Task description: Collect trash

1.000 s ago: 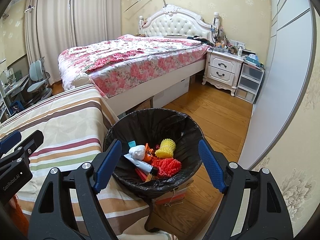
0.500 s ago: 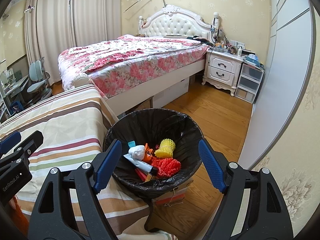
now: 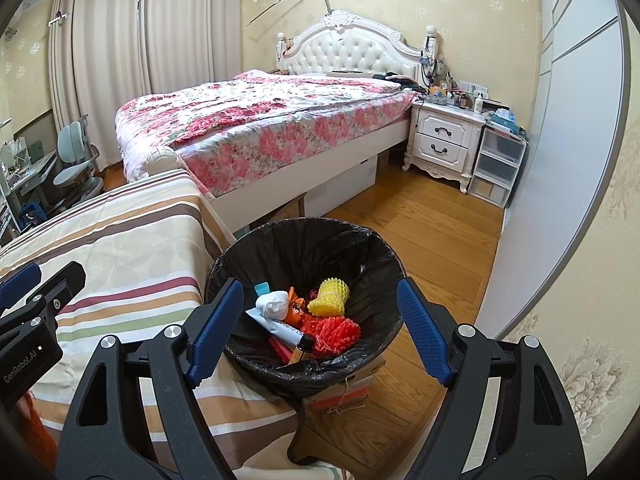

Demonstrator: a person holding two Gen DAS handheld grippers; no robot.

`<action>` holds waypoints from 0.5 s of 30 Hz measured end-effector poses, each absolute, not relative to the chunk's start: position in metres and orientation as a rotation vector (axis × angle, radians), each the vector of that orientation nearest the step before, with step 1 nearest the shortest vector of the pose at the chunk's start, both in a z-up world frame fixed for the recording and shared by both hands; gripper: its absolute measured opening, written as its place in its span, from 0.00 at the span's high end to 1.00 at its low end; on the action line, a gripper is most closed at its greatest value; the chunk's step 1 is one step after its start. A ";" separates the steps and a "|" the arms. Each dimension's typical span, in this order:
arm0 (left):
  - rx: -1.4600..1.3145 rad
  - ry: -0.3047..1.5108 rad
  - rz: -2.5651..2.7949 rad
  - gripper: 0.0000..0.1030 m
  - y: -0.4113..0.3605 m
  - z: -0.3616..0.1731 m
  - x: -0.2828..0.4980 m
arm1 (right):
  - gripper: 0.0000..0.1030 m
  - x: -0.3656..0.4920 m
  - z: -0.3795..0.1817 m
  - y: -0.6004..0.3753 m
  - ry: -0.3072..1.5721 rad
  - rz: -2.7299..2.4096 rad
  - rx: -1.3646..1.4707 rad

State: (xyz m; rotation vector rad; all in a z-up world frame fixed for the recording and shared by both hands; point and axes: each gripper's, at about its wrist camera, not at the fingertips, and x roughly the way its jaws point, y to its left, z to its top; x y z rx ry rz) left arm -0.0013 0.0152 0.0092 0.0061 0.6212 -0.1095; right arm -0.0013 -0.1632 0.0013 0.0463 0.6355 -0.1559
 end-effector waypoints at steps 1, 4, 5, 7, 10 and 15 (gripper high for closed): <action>0.006 0.621 -0.110 0.27 0.015 0.009 -0.001 | 0.25 -0.001 0.001 -0.163 0.635 -0.156 0.046; 0.007 0.620 -0.109 0.27 0.015 0.009 -0.001 | 0.25 -0.001 0.001 -0.163 0.636 -0.155 0.046; 0.006 0.621 -0.108 0.27 0.015 0.009 -0.001 | 0.25 -0.001 0.001 -0.163 0.636 -0.156 0.046; 0.005 0.621 -0.109 0.27 0.015 0.010 -0.001 | 0.25 -0.001 0.001 -0.163 0.636 -0.156 0.046; 0.007 0.618 -0.109 0.27 0.014 0.010 -0.002 | 0.25 -0.001 0.001 -0.164 0.635 -0.156 0.046; 0.012 0.610 -0.115 0.24 0.007 0.010 -0.006 | 0.25 -0.001 0.001 -0.163 0.636 -0.156 0.046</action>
